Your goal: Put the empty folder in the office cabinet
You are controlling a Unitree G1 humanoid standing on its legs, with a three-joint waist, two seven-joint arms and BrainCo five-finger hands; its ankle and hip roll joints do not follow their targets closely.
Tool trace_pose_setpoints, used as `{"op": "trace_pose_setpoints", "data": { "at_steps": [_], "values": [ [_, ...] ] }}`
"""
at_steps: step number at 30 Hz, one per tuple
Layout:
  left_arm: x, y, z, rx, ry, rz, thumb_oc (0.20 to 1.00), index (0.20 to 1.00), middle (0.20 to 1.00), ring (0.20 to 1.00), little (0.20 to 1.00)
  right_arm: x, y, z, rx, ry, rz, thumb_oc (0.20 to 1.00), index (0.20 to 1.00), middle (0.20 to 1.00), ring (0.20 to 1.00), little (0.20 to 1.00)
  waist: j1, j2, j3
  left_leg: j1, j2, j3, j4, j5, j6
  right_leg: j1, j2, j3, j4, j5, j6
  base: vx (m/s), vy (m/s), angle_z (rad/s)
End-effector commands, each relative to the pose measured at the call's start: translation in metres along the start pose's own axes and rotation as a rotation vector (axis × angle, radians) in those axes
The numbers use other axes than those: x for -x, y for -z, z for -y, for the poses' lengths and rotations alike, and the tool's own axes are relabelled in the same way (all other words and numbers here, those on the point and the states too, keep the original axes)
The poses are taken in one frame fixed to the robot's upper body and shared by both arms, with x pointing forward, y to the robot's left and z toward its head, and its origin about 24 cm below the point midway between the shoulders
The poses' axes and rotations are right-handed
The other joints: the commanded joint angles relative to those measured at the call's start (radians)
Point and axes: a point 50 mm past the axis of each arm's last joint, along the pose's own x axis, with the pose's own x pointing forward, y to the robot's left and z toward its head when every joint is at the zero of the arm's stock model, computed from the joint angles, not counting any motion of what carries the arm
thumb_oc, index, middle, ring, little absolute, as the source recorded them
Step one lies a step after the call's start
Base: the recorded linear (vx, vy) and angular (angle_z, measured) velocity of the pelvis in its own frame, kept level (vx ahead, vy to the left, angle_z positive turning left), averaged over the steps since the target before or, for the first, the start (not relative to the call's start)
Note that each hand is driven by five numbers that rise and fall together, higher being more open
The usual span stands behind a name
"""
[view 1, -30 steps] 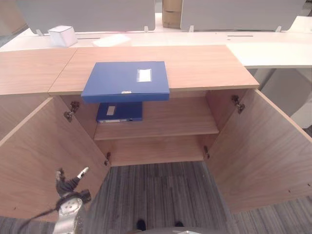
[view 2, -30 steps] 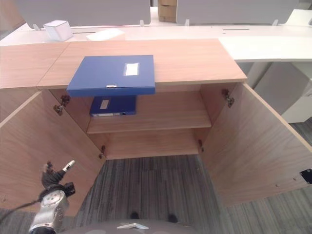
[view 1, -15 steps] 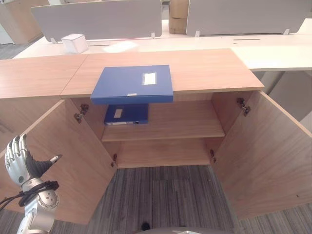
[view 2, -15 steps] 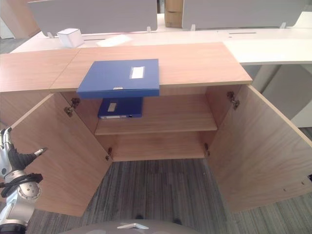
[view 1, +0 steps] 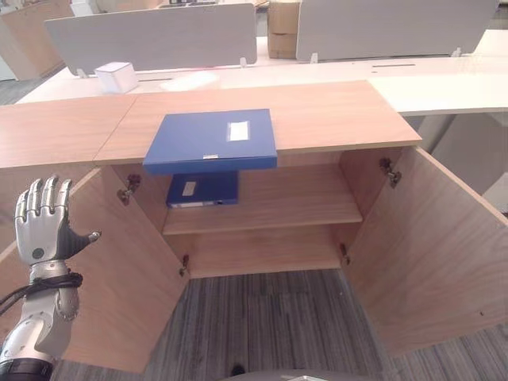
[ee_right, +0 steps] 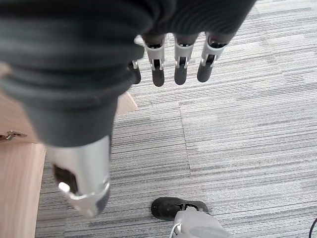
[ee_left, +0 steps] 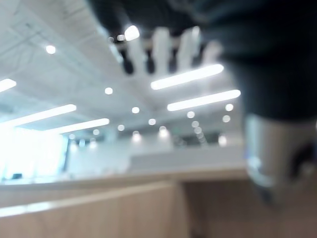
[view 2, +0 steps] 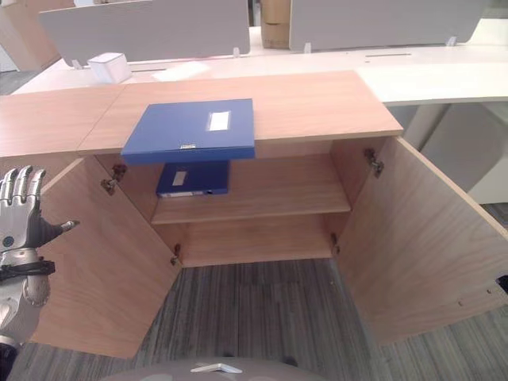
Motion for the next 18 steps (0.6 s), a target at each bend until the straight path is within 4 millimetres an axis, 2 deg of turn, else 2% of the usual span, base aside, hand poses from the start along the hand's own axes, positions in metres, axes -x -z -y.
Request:
{"op": "trace_pose_setpoints", "data": {
  "at_steps": [1,18],
  "values": [
    [-0.034,-0.009,-0.039,-0.077,-0.148,0.094,1.000,1.000,1.000,1.000,1.000,-0.001,-0.020,0.003,0.012,0.026,0.033,1.000,1.000,1.000,1.000,1.000,-0.026,-0.030,0.009,0.055,-0.013,0.018,0.001,-0.149,-0.033,0.058,-0.064,0.005,0.004,-0.048,0.093,0.00,0.002,-0.04],
    [-0.059,-0.039,-0.044,-0.056,-0.169,0.186,1.000,1.000,1.000,1.000,1.000,0.000,-0.003,0.011,-0.003,0.050,-0.017,1.000,1.000,1.000,1.000,1.000,-0.067,-0.039,-0.001,0.057,-0.006,0.056,0.001,-0.156,-0.035,0.043,-0.062,0.034,0.004,-0.035,0.101,0.00,0.006,-0.07]
  ]
}}
